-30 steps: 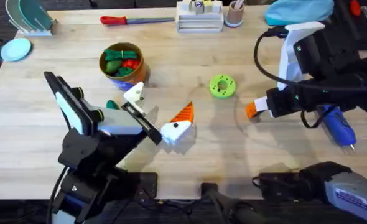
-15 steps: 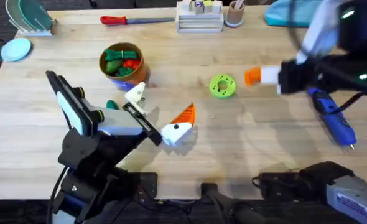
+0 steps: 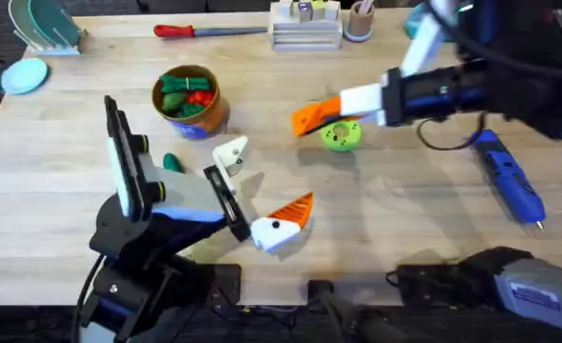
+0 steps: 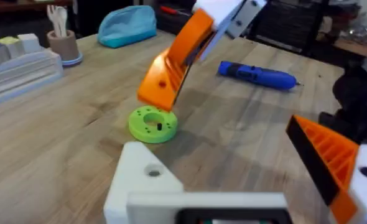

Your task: Pick up the gripper from the table and insert it into the empty holder that is missing its gripper. Then pick up a screw, insert it into the mounting hole, and use the screwdriver to tighten it. Finally, clean up the table by picking up the vegetable and placing it into the bucket.

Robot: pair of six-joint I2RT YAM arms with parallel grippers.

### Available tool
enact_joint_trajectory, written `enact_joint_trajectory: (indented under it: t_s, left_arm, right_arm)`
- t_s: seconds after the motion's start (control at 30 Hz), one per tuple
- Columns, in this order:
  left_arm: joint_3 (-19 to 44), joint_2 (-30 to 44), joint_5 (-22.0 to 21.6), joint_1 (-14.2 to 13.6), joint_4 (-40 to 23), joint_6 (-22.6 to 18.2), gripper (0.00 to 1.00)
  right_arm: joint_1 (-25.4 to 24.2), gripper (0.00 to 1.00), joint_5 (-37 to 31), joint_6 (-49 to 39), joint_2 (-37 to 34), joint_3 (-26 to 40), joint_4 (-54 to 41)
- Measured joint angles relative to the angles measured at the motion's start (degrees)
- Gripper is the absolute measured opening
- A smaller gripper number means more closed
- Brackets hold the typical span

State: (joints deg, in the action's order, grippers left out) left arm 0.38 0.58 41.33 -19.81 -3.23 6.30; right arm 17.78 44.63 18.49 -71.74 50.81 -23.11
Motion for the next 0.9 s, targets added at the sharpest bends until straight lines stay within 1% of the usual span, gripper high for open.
enact_joint_trajectory:
  t_s: [0.1,0.17,0.27,0.37,0.53,0.9]
  left_arm:
    - [0.0,0.0,1.16,0.0,-0.15,-1.43,0.992]
    - [0.0,0.0,1.39,0.0,-0.16,-1.97,0.993]
    - [0.0,-0.01,1.67,0.0,-0.17,-2.48,0.993]
    - [0.0,-0.02,2.01,0.0,-0.17,-2.85,0.993]
    - [0.0,-0.02,2.06,0.02,-0.17,-3.12,0.993]
    - [-0.02,-0.02,1.08,0.02,1.08,-3.25,0.993]
  right_arm:
    - [0.76,0.009,8.96,0.77,-5.39,-0.02,2.25]
    - [1.33,0.009,13.63,1.63,-8.33,-0.02,4.07]
    - [2.61,0.009,18.27,3.41,-11.45,-0.02,6.33]
    - [4.43,0.009,21.27,5.42,-13.18,-0.02,9.82]
    - [6.88,0.009,22.92,8.69,-13.47,-0.04,13.9]
    - [7.7,0.008,22.28,13.2,-13.47,-0.09,15.98]
